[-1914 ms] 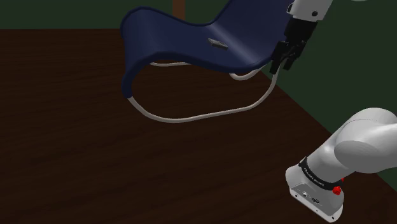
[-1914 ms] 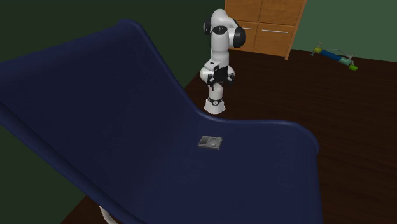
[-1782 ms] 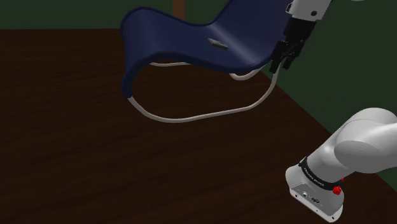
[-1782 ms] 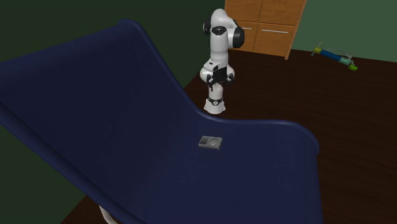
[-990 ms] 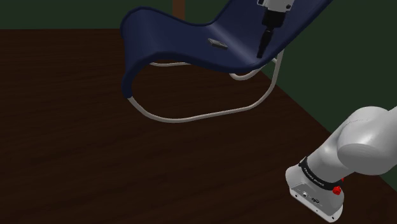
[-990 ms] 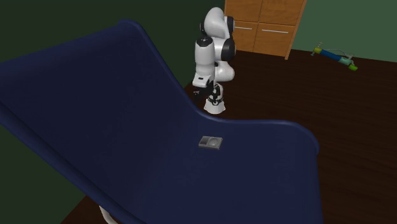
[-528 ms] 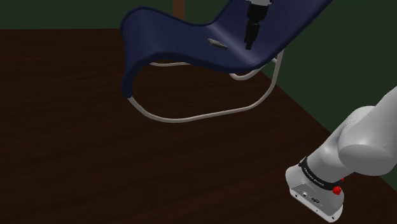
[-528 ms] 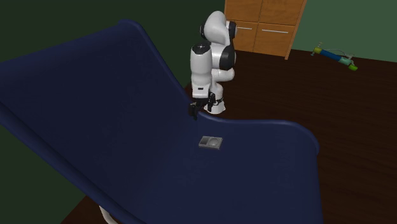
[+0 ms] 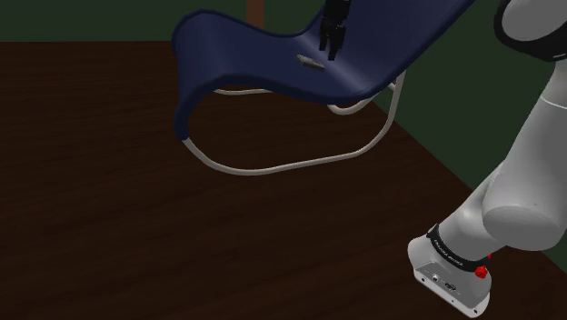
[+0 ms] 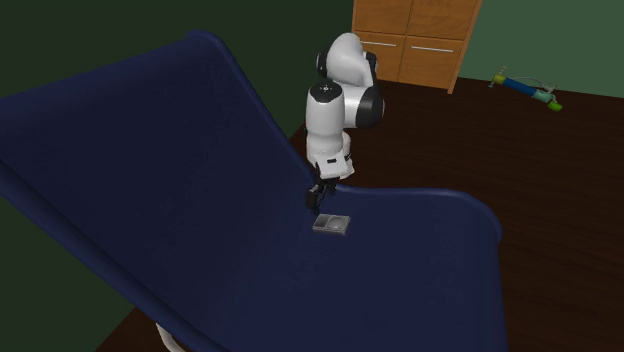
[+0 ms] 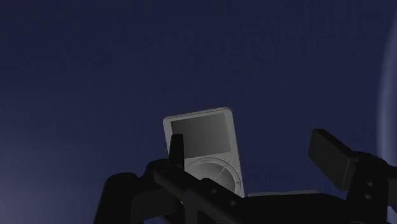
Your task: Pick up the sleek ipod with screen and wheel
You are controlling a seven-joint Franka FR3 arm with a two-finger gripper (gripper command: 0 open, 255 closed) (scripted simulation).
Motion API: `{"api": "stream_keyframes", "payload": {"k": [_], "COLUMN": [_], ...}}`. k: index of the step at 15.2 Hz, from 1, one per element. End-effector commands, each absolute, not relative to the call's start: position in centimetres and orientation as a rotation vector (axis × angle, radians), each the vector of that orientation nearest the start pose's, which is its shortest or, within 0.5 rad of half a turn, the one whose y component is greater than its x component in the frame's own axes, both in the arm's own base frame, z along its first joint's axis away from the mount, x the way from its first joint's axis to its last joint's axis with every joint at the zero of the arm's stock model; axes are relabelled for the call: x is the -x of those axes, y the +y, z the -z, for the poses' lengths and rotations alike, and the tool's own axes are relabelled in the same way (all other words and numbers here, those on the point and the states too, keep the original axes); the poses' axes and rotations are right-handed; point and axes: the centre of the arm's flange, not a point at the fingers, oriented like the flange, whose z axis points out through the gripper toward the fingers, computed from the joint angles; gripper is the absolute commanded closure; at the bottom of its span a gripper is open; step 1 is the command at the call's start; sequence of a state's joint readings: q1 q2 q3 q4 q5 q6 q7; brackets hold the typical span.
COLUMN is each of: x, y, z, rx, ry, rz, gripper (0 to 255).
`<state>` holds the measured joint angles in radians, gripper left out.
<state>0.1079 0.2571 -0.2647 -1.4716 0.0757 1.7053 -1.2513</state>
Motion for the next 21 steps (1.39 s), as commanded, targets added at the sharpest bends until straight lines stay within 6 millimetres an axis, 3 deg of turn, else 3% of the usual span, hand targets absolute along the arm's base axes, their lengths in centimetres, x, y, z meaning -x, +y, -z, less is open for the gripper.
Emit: {"api": "stream_keyframes", "payload": {"k": [1, 2, 11, 12, 21], "x": [-65.8, -66.7, -66.7, -66.7, -66.7], "y": [-6.4, -6.0, -6.0, -5.9, -6.0], "z": [-53.5, -53.6, -49.6, -49.6, -49.6], "rx": [2.601, 2.574, 2.574, 2.573, 2.574], "ry": [-1.745, -1.789, -1.789, -1.789, -1.789], "rz": [0.000, 0.003, 0.003, 0.003, 0.003], "gripper": [0, 0, 0, 255, 255]}}
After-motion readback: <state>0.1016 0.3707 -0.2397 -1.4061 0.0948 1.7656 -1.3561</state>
